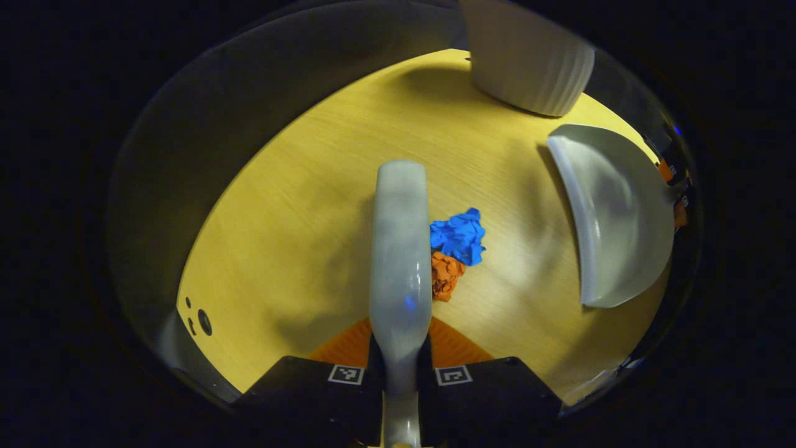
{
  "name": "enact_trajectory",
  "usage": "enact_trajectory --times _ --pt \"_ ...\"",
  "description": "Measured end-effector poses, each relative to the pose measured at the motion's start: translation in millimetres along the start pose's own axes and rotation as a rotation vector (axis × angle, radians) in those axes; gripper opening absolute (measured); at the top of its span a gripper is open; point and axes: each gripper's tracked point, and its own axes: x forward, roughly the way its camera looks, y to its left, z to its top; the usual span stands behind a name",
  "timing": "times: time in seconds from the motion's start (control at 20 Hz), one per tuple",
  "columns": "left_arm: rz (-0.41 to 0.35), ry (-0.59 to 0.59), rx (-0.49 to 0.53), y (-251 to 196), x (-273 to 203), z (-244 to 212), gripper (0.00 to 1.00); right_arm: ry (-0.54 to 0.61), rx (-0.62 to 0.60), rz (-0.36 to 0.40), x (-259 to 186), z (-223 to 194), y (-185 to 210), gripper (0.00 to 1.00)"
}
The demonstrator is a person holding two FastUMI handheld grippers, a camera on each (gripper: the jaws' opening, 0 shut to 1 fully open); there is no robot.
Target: Pick up the small broom and dustpan from the desktop, sweep the trash into the dustpan with the broom, and then empty the trash into the garbage bin.
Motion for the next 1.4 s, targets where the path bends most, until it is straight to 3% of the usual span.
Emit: enact_trajectory --times 0.25,0.4,0.5,0.6,0.65,0.7,0.8,0.85,0.9,1.05,1.2,1.4 --pt "-0.173 0.022 0.022 -80.8 -2.0 1.0 0.28 0.001 -0.018 0.001 6.9 -0.3 -1.5 0.40" --pt "-0.247 0.024 0.014 -124.9 -13.5 7.8 0.27 -0.003 -0.025 -0.003 3.9 -1.7 2.8 0.36" --pt "-0.293 0.014 -0.016 -152.6 -24.3 18.7 0.27 -0.014 -0.009 0.000 4.9 0.0 2.4 0.40" --pt "-0.380 0.025 -0.093 -185.1 -35.4 21.4 0.27 -0.029 -0.016 -0.011 5.6 -0.7 1.7 0.31" --pt "-0.410 0.033 -0.117 -197.6 -40.9 20.3 0.27 -0.041 -0.023 -0.020 4.9 -0.9 2.5 0.39" --pt "-0.407 0.022 -0.124 -203.9 -43.9 21.9 0.27 -0.050 -0.032 -0.024 2.6 -5.0 4.7 0.31" --pt "-0.366 -0.039 -0.155 -206.8 -49.9 34.6 0.27 -0.067 -0.040 -0.022 0.4 -8.6 6.6 0.36" --pt "-0.339 -0.071 -0.186 -205.5 -55.5 38.2 0.27 -0.073 -0.033 -0.019 -1.4 -8.8 7.1 0.31" --pt "-0.312 -0.098 -0.221 -202.0 -61.3 41.2 0.27 -0.083 -0.020 -0.013 1.4 -8.3 6.1 0.39" --pt "-0.223 -0.181 -0.343 -194.5 -80.8 35.6 0.27 -0.107 0.010 -0.007 -1.0 -4.9 5.3 0.39" --pt "-0.150 -0.254 -0.492 -198.9 -102.9 8.0 0.27 -0.133 0.040 -0.015 -7.3 -5.0 5.0 0.35" --pt "0.014 -0.297 -0.645 -193.4 -96.4 -55.0 0.26 -0.137 0.057 -0.038 -15.7 -9.9 1.7 0.36"
